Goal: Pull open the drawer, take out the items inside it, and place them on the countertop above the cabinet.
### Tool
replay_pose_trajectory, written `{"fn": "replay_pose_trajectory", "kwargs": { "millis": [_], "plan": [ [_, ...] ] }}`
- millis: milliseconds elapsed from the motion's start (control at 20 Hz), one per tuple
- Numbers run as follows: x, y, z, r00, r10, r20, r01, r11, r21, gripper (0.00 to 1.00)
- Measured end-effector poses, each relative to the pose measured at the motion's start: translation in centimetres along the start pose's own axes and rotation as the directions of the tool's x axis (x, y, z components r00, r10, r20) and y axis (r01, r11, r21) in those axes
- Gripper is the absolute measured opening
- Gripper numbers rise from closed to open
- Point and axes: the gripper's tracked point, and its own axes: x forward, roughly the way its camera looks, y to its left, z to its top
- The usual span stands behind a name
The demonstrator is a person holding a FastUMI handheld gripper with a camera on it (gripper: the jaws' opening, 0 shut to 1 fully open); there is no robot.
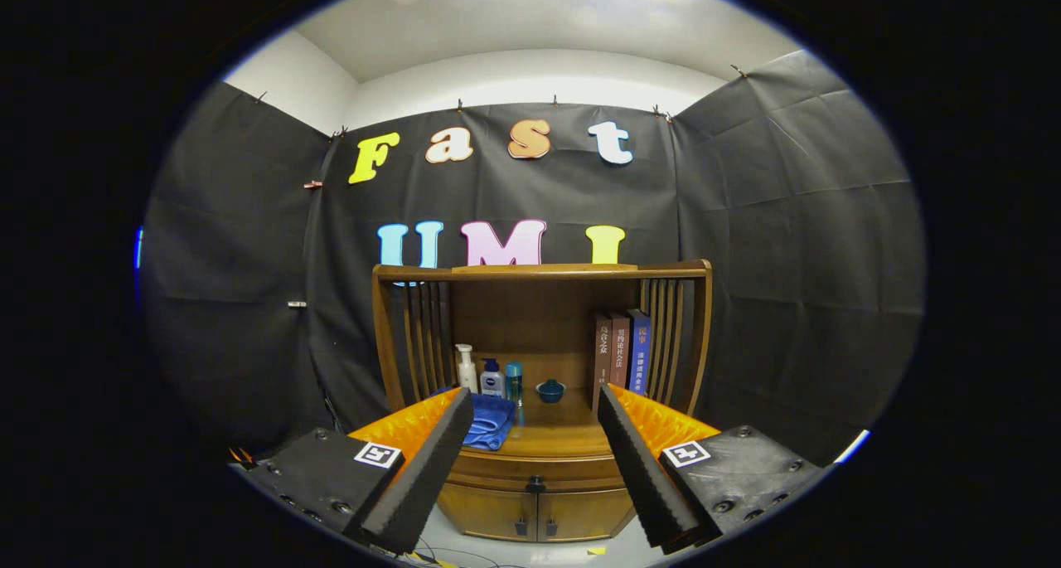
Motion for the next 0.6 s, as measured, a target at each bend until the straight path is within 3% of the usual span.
{"fn": "replay_pose_trajectory", "kwargs": {
  "millis": [300,600],
  "plan": [
    [0.0,0.6,-0.2,1.000,0.004,-0.013,-0.005,0.999,-0.043,0.99],
    [0.8,1.3,-0.6,1.000,0.007,0.013,-0.007,1.000,0.004,0.99]
  ]
}}
